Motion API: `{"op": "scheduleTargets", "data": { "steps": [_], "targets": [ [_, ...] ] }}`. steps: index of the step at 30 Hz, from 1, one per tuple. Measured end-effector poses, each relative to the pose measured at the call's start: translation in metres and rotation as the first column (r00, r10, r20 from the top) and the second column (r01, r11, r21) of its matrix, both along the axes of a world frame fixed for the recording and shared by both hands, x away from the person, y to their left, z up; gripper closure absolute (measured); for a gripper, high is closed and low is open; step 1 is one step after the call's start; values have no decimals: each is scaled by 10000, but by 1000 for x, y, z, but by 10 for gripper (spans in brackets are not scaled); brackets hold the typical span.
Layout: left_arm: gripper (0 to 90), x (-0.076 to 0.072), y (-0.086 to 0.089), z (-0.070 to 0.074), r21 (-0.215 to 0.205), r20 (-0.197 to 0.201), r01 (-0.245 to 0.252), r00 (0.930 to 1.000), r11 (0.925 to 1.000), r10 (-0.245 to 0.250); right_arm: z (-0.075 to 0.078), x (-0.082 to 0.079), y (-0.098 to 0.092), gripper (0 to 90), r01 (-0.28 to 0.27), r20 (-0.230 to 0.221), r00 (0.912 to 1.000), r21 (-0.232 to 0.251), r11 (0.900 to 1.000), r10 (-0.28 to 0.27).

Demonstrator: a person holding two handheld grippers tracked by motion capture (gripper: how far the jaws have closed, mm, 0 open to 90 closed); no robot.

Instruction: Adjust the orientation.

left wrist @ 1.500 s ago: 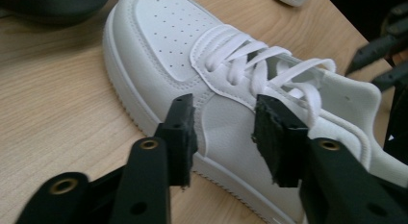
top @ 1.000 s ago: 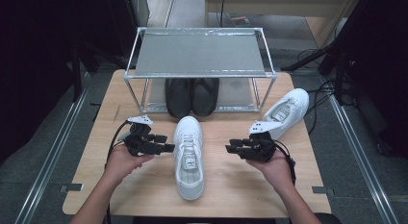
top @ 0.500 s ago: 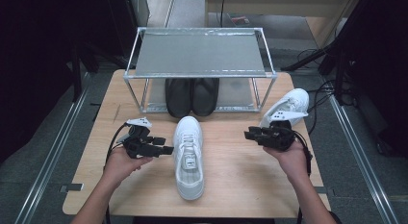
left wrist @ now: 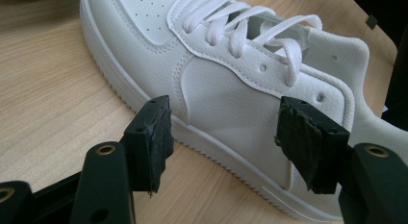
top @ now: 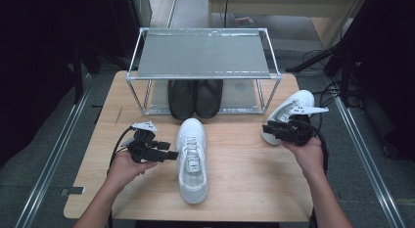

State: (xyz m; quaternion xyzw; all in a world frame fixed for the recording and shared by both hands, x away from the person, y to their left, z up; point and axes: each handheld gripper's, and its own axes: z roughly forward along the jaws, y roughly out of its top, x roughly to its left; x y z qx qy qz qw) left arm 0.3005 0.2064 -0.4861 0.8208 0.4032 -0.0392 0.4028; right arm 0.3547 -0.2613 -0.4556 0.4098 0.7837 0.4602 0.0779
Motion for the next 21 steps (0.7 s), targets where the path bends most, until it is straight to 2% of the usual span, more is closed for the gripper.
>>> {"op": "scheduleTargets", "data": {
  "steps": [4,11,15,18,21],
  "targets": [
    [376,0,0,-1,-26,-41,4,10000,10000,-4,0,5,-6,641,249,25,9997,-77,9997,-249],
    [376,1,0,-2,-6,-105,-4,9999,10000,4,3,8,-15,635,385,11,9993,173,9991,-385],
    [376,0,1,-2,-10,-127,-44,9999,10000,44,7,8,-17,630,576,214,9981,-45,9983,-575],
    [376,0,1,-3,1,-146,-34,9999,10000,34,3,12,-19,627,758,111,9971,-326,9966,-754],
    [376,0,1,-3,25,-143,-25,9999,10000,25,-3,18,-20,626,830,-144,9964,-396,9958,-836]
  ]
}}
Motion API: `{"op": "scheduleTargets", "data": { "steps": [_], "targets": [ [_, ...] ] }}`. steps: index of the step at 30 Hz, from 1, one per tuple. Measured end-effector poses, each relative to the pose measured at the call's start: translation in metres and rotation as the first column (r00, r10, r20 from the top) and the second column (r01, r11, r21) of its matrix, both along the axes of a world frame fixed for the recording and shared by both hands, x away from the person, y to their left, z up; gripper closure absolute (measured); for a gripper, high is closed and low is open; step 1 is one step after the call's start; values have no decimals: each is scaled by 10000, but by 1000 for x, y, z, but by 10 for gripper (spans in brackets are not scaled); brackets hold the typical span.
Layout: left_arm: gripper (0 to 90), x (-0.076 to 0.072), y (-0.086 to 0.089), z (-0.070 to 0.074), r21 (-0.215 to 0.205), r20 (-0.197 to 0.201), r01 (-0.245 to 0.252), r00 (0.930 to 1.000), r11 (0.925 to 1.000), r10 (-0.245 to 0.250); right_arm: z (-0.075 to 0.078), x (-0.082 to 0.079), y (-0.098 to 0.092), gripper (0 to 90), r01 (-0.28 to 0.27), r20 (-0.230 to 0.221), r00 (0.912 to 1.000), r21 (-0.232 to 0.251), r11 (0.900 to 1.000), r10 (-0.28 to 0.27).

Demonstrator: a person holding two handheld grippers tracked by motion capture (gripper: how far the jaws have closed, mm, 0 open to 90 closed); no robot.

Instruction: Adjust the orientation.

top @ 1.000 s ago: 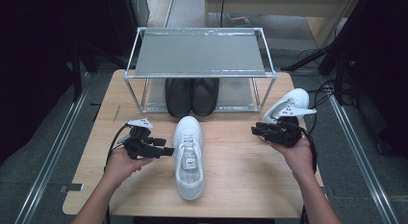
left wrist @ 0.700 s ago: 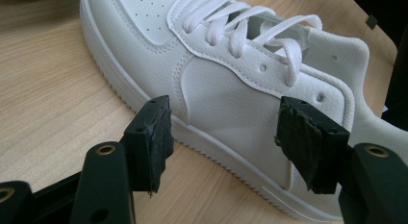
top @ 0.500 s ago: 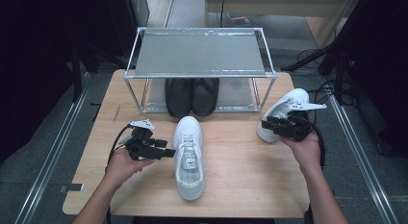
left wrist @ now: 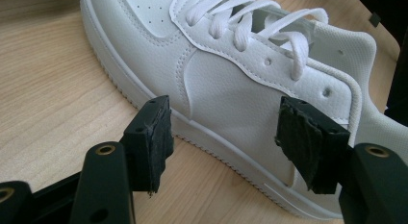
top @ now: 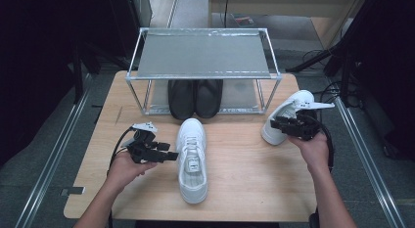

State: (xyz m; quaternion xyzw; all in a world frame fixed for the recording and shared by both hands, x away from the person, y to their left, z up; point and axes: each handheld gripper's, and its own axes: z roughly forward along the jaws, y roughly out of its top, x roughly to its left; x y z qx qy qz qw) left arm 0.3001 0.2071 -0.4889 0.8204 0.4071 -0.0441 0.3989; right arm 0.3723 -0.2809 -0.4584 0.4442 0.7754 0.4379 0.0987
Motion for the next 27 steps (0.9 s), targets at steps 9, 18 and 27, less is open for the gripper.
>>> {"op": "scheduleTargets", "data": {
  "steps": [9,18,27],
  "targets": [
    [376,0,2,-2,12,-100,-44,9999,10000,44,-14,16,8,637,-80,-542,9985,-159,9998,71],
    [377,-1,4,-3,-30,-85,-124,9999,9999,124,-22,25,1,721,-178,-1336,9907,566,9982,253],
    [378,-1,4,-2,-70,-60,-145,9999,9999,144,-13,20,1,749,-205,-1356,9906,40,9998,208]
  ]
}}
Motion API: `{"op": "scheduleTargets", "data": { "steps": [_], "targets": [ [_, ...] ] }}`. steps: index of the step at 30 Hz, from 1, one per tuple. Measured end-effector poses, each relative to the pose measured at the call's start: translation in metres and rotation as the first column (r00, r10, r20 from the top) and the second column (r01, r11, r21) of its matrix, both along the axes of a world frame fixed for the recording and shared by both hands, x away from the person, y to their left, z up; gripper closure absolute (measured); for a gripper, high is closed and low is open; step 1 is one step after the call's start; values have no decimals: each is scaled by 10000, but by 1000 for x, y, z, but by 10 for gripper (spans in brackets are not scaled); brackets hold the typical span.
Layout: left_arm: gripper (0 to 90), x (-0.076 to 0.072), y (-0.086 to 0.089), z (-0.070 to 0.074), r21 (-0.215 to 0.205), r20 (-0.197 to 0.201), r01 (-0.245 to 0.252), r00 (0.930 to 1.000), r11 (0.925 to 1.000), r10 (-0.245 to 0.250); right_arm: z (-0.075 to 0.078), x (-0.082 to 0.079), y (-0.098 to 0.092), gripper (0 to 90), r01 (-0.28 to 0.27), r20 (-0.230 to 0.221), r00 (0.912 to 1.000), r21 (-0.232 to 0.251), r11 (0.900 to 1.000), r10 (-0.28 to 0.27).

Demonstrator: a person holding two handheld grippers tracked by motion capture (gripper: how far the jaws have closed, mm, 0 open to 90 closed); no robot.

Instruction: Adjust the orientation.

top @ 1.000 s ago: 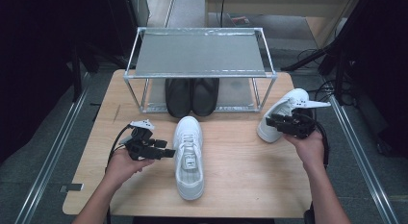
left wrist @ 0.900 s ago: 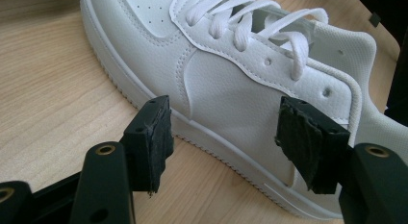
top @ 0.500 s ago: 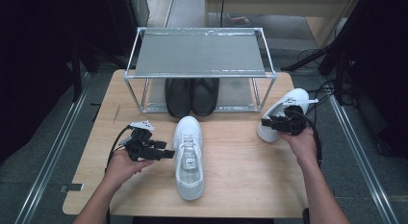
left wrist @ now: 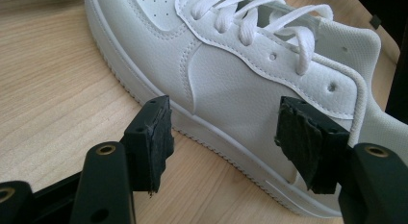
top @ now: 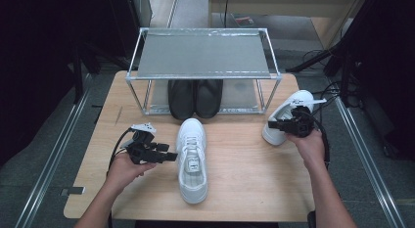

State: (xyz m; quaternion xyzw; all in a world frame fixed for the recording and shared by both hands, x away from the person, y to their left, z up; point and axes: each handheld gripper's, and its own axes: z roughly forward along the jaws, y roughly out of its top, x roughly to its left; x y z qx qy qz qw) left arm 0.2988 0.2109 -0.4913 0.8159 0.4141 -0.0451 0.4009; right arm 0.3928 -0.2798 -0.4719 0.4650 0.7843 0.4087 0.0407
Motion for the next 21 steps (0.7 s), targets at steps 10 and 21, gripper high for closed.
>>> {"op": "scheduleTargets", "data": {
  "steps": [10,21],
  "targets": [
    [377,1,2,4,-230,198,-135,9997,9996,139,7,-22,6,749,-403,10,9992,-161,9991,404],
    [377,5,4,12,-572,571,-175,9982,9982,208,11,-43,20,748,-736,-20,9973,88,9972,736]
  ]
}}
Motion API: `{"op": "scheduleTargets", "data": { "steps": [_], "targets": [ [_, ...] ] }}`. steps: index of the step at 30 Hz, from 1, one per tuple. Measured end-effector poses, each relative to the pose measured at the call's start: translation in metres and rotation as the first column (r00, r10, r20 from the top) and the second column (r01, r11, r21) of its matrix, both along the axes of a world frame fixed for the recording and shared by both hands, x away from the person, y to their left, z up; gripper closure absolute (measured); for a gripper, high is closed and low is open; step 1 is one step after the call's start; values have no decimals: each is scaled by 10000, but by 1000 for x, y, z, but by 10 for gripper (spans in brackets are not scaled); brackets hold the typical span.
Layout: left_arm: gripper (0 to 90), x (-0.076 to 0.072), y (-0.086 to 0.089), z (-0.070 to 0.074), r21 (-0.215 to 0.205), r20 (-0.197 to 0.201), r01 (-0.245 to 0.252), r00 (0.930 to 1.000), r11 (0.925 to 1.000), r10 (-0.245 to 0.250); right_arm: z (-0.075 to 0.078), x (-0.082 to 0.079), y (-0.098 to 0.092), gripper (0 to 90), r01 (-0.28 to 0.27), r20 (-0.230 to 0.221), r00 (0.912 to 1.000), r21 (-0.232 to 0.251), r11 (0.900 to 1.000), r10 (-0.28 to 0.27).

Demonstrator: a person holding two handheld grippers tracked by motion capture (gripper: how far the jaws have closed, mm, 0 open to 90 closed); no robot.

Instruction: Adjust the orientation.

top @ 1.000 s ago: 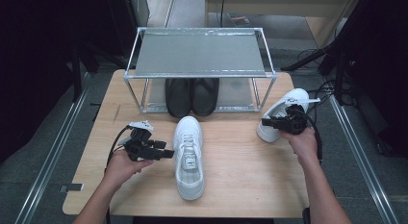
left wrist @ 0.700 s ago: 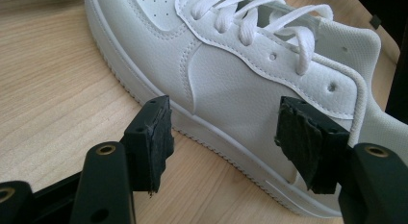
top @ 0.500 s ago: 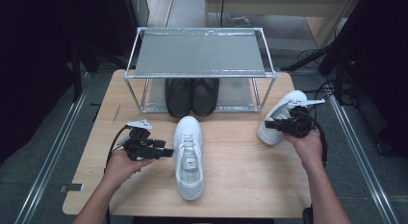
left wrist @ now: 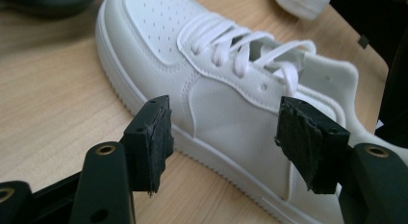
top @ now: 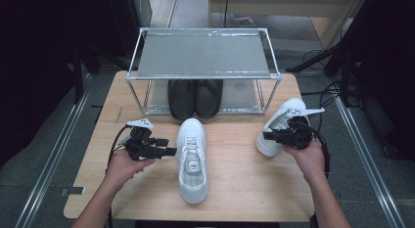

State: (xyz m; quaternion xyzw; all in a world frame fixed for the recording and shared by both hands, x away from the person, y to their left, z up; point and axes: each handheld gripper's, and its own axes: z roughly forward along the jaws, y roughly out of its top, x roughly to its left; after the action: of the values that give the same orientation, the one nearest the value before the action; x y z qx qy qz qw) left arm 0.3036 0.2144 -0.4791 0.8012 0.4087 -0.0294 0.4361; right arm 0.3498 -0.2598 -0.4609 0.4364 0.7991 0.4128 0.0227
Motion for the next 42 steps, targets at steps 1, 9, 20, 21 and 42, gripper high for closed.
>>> {"op": "scheduleTargets", "data": {
  "steps": [1,9,20,21,42],
  "targets": [
    [377,0,0,1,-11,57,1,10000,10000,-1,0,-2,2,748,-36,-48,10000,1,10000,36],
    [377,2,-6,7,-82,573,306,9979,9995,-301,1,-20,17,747,-41,-89,10000,229,9997,43],
    [375,10,-13,7,-41,597,508,9969,9987,-505,-1,-49,41,747,-351,-157,9993,53,9994,352],
    [373,11,-13,6,-51,540,484,9974,9988,-480,-2,-51,45,746,-408,-118,9991,38,9992,409],
    [377,19,-20,7,-90,693,607,9958,9981,-599,-18,-100,104,741,-1108,-218,9936,142,9937,1111]
  ]
}}
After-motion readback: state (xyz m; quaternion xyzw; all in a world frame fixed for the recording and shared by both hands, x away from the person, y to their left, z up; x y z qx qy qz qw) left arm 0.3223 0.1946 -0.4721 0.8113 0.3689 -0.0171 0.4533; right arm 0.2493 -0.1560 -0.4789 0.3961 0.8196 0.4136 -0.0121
